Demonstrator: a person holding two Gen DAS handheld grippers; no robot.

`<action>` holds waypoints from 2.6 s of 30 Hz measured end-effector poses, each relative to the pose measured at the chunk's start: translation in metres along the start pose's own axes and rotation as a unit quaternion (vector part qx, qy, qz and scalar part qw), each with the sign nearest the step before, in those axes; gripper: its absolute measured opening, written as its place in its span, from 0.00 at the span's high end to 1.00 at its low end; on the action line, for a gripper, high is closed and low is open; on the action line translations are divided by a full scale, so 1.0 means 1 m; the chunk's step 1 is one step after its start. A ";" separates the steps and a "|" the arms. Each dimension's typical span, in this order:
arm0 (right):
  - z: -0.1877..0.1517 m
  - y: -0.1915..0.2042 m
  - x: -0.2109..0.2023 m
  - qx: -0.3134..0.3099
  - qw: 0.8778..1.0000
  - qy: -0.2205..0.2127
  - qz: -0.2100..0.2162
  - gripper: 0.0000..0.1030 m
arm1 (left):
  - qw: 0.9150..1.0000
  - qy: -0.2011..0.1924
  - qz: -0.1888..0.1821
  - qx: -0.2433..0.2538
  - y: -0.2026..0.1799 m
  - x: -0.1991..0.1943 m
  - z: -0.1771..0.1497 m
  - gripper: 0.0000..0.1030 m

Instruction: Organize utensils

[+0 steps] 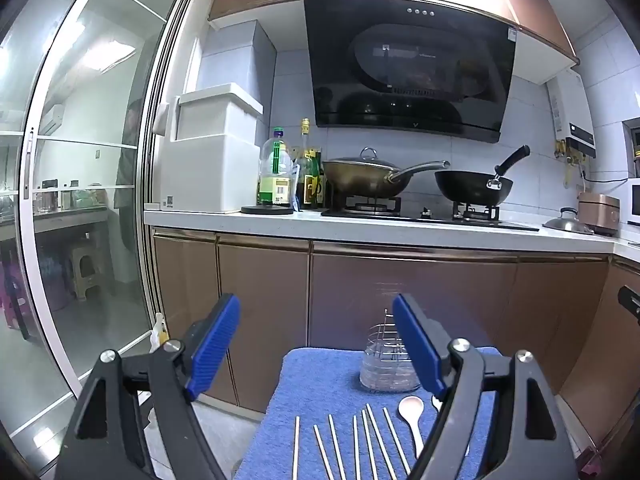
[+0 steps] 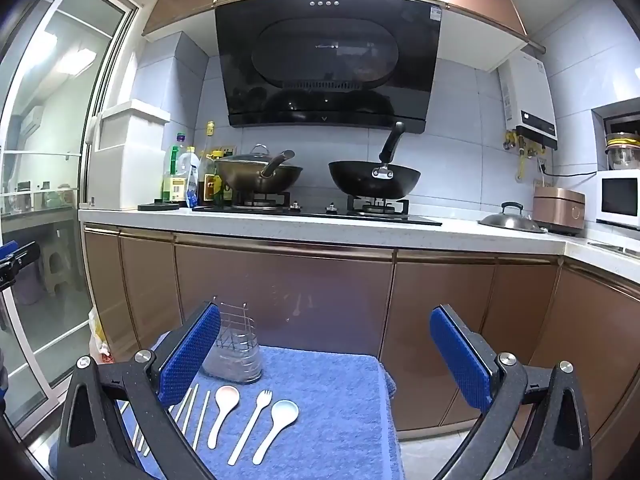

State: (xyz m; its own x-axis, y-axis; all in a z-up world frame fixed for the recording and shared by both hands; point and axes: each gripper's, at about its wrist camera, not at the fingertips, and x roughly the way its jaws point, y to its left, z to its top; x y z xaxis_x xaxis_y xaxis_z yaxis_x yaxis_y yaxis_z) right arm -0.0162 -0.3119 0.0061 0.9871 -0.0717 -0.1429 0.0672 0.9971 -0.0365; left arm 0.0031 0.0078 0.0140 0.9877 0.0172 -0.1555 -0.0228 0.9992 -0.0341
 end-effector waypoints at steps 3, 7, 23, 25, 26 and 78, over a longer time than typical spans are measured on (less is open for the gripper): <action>-0.002 -0.001 0.001 0.002 1.000 0.000 -0.001 0.00 | 1.000 0.001 0.002 -0.005 -0.001 0.004 -0.001 0.25; -0.003 0.001 0.002 0.003 1.000 0.000 0.000 0.00 | 1.000 -0.003 0.000 -0.024 0.005 0.006 -0.005 0.25; -0.002 0.001 0.006 0.000 1.000 -0.002 0.000 0.00 | 0.999 0.021 -0.009 -0.026 0.014 0.024 -0.012 0.25; -0.002 0.000 0.008 0.000 1.000 0.000 -0.001 0.00 | 0.999 0.024 -0.008 -0.025 0.016 0.026 -0.015 0.25; -0.002 0.000 0.009 0.000 1.000 0.000 -0.001 0.00 | 0.999 0.027 -0.008 -0.023 0.015 0.027 -0.015 0.25; -0.148 0.011 0.223 0.013 0.937 0.312 0.159 0.55 | 0.850 0.514 -0.051 -0.103 0.032 0.267 -0.207 0.62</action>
State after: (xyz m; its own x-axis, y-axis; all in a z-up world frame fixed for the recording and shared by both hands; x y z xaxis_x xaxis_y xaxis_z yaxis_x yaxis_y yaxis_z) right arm 0.1833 -0.3204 -0.1721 0.6818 0.2362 -0.6924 -0.2051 0.9702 0.1290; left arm 0.2336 0.0362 -0.2326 0.3307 -0.2166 -0.9185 -0.0770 0.9639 -0.2550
